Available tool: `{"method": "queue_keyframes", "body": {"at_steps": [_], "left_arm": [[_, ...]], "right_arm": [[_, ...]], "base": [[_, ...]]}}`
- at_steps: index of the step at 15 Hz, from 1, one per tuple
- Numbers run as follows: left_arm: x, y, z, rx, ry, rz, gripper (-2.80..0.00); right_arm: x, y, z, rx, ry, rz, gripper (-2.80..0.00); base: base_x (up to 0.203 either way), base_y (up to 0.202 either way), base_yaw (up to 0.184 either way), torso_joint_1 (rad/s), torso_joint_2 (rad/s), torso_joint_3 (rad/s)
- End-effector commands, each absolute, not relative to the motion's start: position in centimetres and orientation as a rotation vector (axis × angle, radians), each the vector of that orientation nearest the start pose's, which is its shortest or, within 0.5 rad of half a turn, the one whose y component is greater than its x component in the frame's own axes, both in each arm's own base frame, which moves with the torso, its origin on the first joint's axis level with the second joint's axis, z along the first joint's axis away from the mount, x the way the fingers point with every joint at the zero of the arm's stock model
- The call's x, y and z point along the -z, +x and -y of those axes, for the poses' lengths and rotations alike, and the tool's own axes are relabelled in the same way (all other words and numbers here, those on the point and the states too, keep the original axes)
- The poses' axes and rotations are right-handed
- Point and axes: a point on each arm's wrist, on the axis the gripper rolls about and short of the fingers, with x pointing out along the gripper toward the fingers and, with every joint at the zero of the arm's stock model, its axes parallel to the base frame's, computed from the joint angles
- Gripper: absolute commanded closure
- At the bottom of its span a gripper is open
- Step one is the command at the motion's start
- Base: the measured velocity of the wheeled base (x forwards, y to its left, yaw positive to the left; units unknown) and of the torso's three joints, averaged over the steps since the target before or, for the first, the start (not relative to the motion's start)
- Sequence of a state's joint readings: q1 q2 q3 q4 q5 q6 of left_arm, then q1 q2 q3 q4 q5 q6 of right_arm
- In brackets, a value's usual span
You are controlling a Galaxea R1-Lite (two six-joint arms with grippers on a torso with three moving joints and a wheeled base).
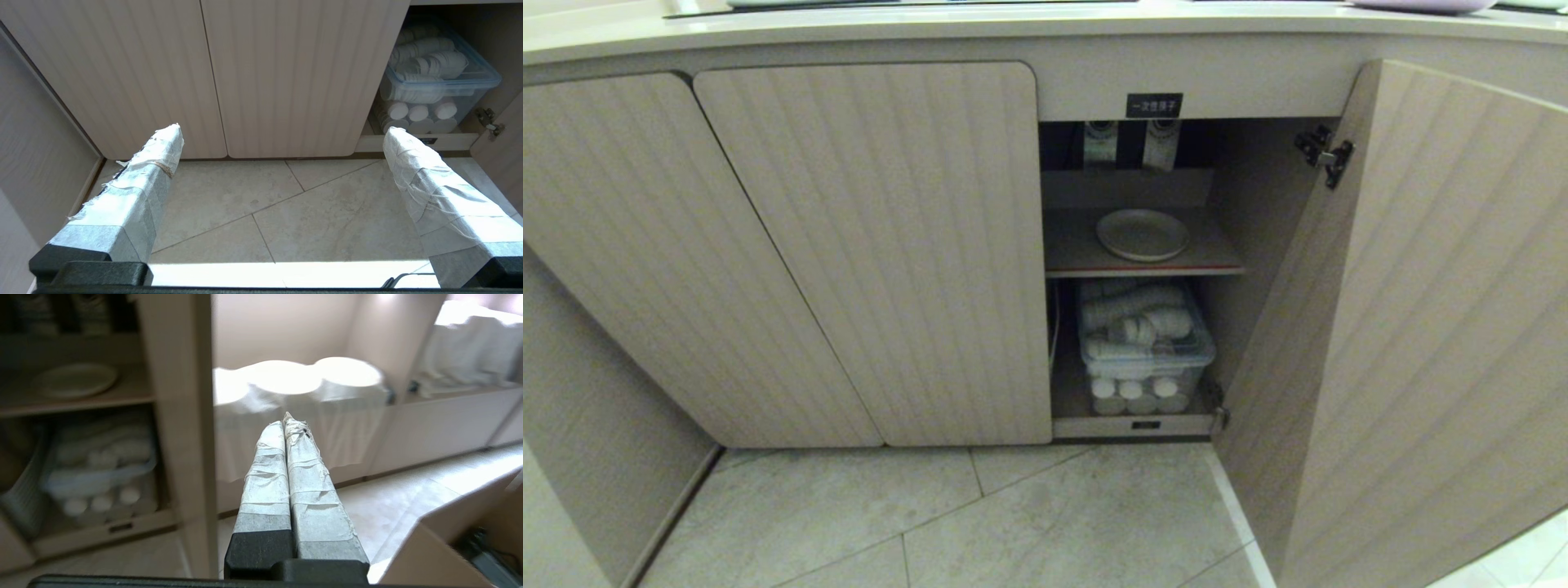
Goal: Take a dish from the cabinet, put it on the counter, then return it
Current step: Close the cabinet door
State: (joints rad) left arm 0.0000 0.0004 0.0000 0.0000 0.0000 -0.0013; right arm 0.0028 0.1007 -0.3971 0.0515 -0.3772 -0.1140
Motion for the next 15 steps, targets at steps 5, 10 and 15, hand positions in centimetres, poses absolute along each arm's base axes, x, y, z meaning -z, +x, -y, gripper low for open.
{"method": "queue_keyframes", "body": {"at_steps": [5,10,15], "left_arm": [[-7.5,-2.3,0.0,0.000,-0.002,0.000,-2.80],[-7.5,-2.3,0.0,0.000,-0.002,0.000,-2.80],[-7.5,-2.3,0.0,0.000,-0.002,0.000,-2.80]], "right_arm": [[-26.9,-0.8,0.9,0.516,-0.068,0.159,0.00],[-32.0,2.1,1.4,0.627,-0.041,0.175,0.00],[-30.1,3.7,1.8,0.658,0.017,0.062,0.00]], "base": [[0.000,0.000,0.000,0.000,0.00,0.000],[0.000,0.000,0.000,0.000,0.00,0.000],[0.000,0.000,0.000,0.000,0.00,0.000]]}}
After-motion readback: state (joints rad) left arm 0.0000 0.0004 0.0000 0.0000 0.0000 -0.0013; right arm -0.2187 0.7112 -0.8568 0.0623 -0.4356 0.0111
